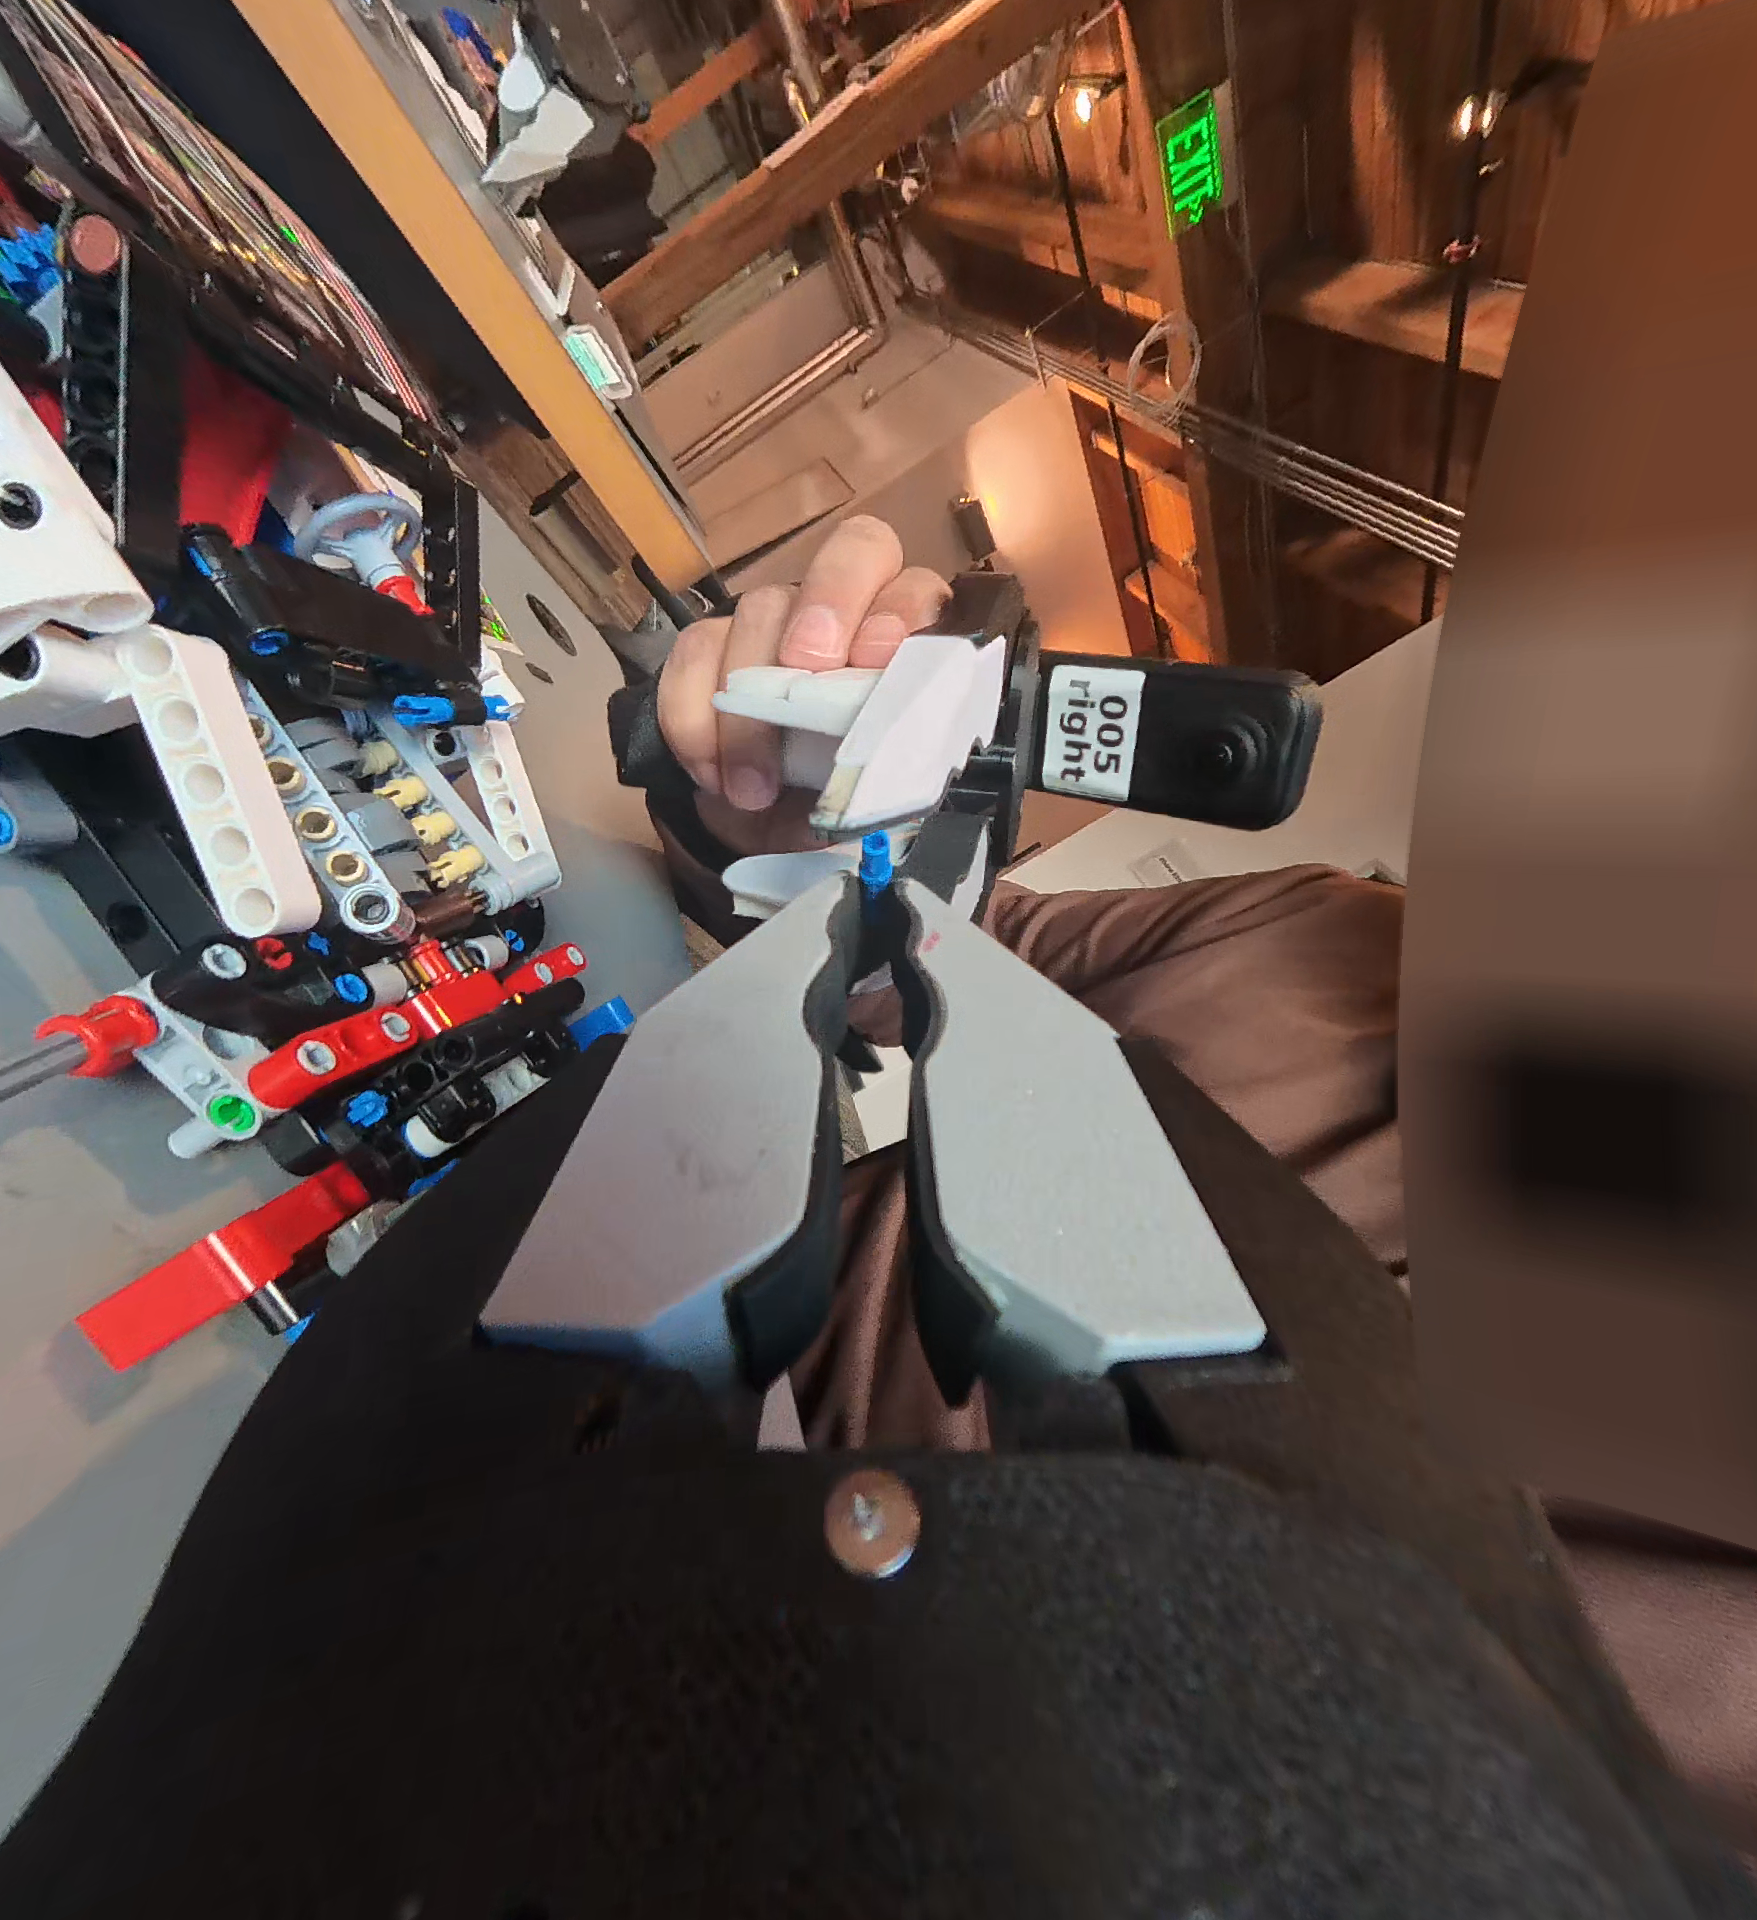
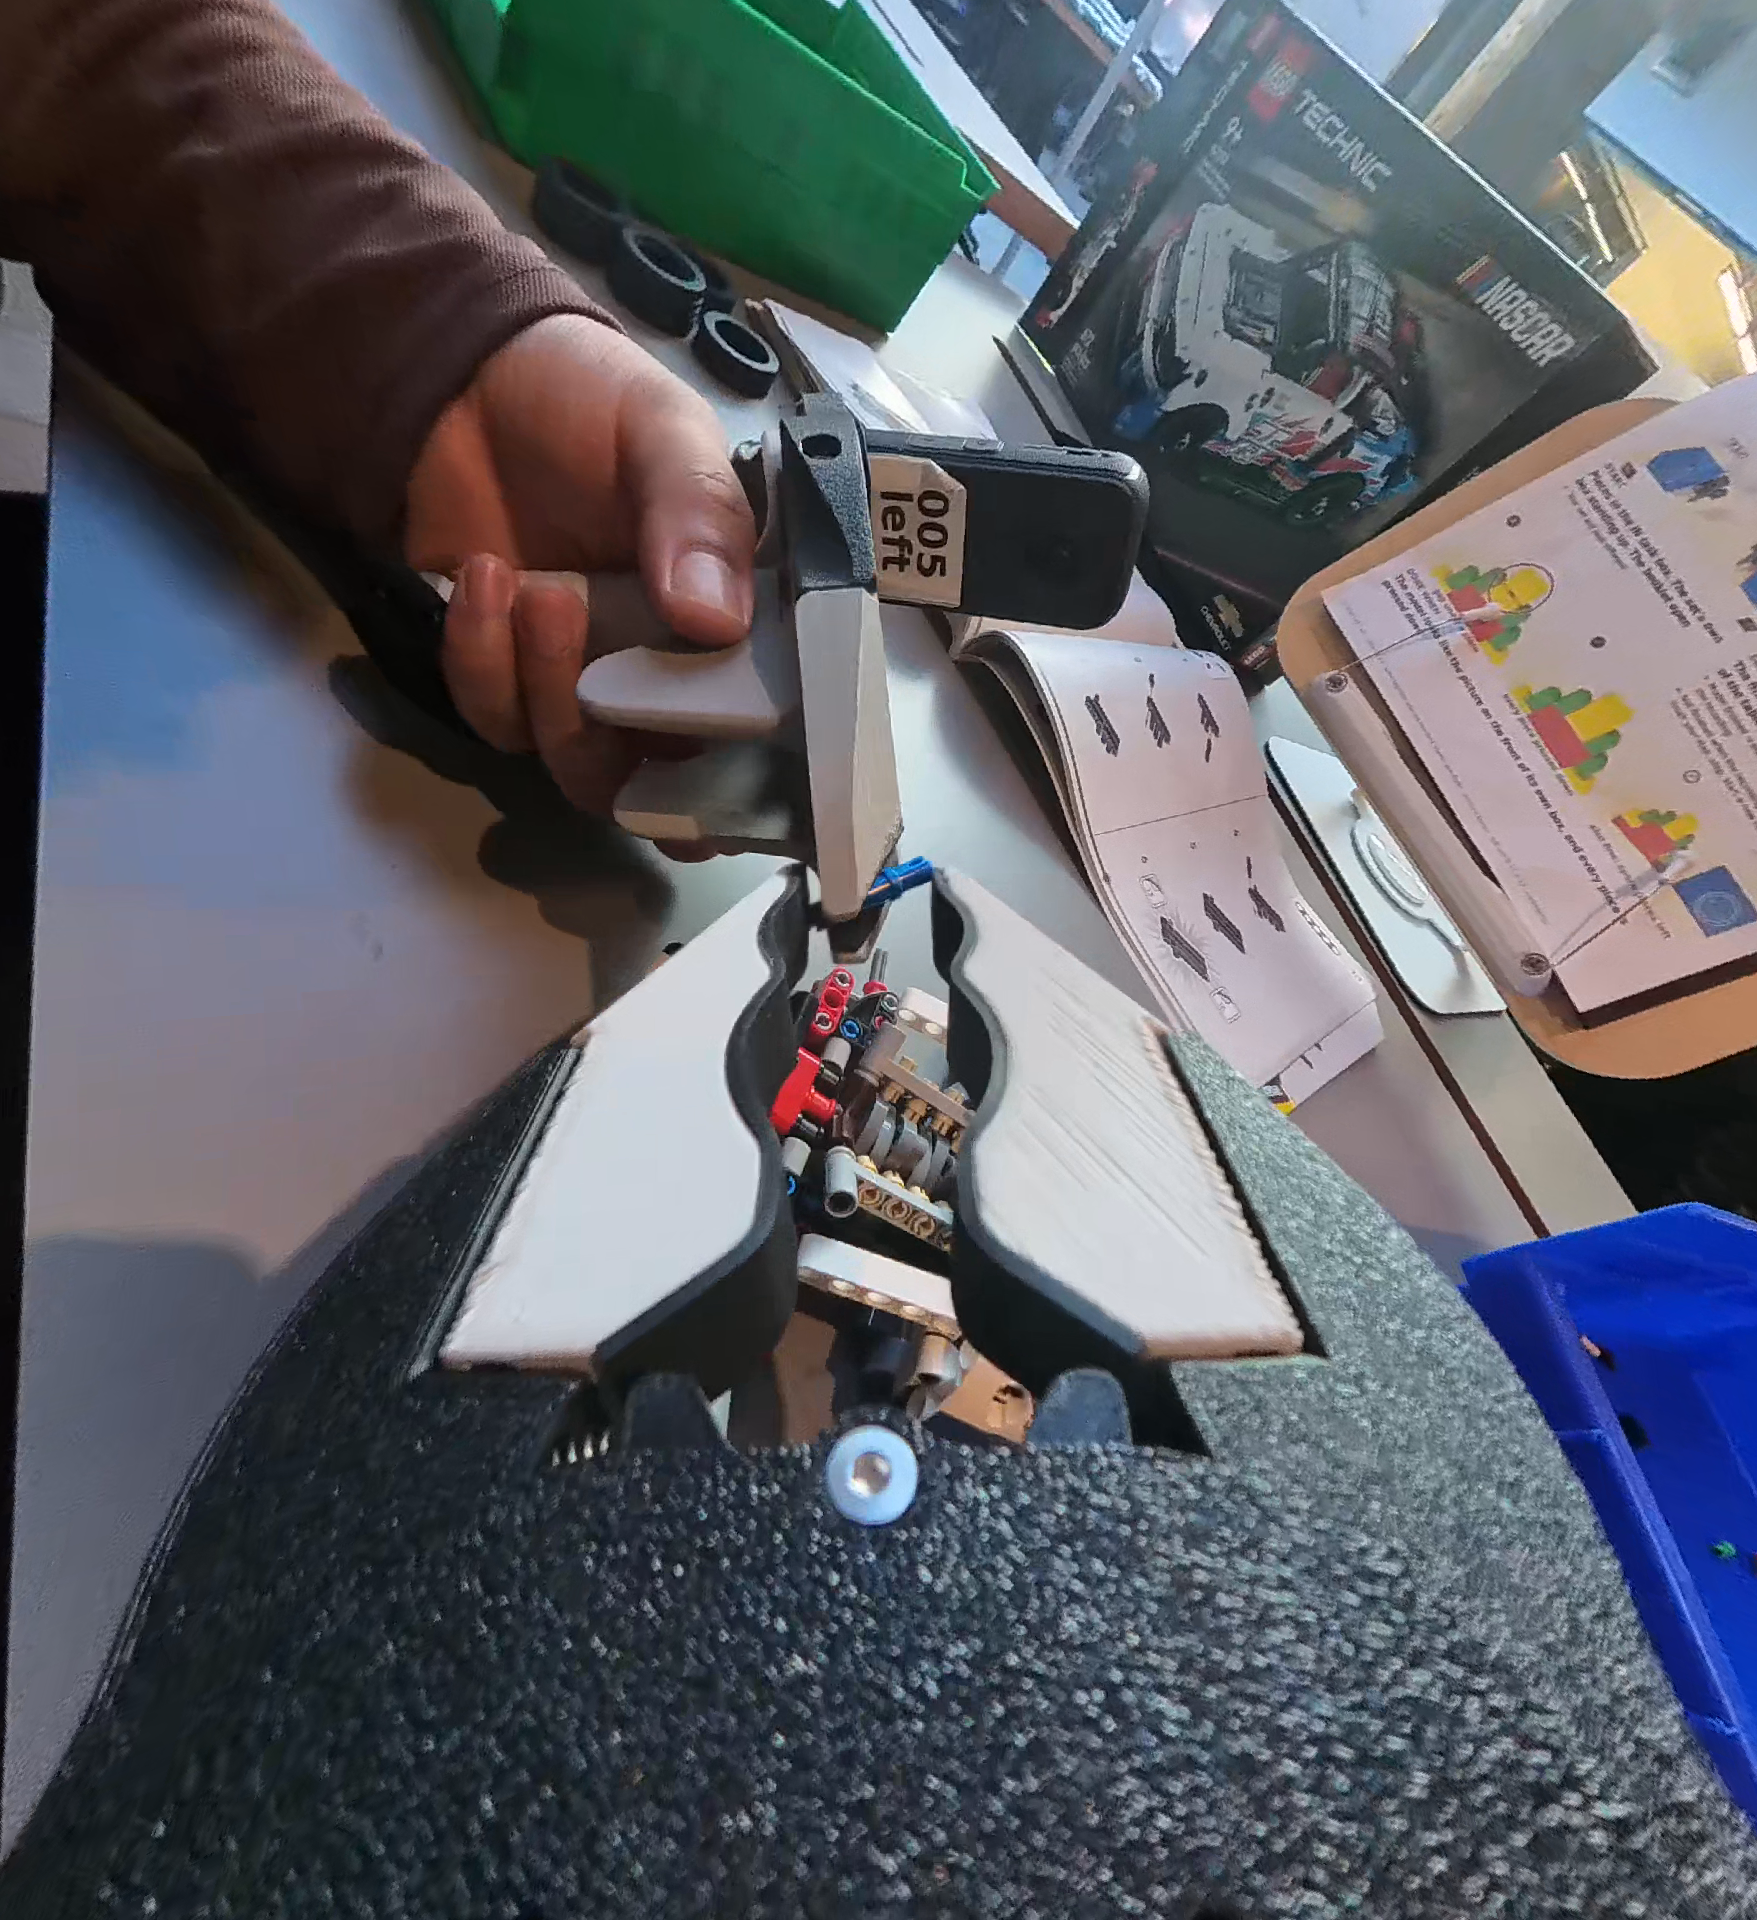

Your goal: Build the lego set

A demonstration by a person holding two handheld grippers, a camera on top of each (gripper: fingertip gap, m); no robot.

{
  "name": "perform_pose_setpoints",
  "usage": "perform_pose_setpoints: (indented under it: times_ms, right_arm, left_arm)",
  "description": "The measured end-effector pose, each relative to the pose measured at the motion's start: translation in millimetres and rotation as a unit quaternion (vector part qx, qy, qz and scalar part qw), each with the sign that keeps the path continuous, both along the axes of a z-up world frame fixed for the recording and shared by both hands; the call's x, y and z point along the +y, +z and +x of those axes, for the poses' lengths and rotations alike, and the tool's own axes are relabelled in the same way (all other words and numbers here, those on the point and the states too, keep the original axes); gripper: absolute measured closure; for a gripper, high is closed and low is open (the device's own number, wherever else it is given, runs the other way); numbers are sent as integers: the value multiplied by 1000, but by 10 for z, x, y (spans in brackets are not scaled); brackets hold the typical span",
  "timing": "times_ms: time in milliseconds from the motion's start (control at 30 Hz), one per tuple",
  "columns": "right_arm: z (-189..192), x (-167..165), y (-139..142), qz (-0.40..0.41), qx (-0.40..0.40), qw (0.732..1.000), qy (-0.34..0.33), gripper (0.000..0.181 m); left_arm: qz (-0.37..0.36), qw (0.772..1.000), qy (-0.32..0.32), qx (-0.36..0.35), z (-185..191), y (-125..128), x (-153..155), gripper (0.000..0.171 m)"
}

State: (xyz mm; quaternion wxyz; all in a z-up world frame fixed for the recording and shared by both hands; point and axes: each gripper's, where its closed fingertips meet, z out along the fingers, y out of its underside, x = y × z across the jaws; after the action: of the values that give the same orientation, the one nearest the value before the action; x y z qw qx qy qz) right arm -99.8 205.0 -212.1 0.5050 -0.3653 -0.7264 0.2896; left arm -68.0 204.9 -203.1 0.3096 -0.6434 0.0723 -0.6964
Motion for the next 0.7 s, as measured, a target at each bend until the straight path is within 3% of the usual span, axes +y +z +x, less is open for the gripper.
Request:
perform_pose_setpoints:
  times_ms: [267, 500, 700]
  right_arm:
    - [28, 29, -41, 6, -16, 1000, 8, 158]
    - [44, -30, -14, -87, -19, 996, 33, 158]
    - [67, 127, 143, -157, 19, 987, 12, 170]
  left_arm:
    - [11, 1000, 20, 20, -61, -23, 57, 169]
    - [23, 999, 11, 19, -44, -1, 20, 168]
    - [51, 997, 54, 9, -165, 101, 100, 169]
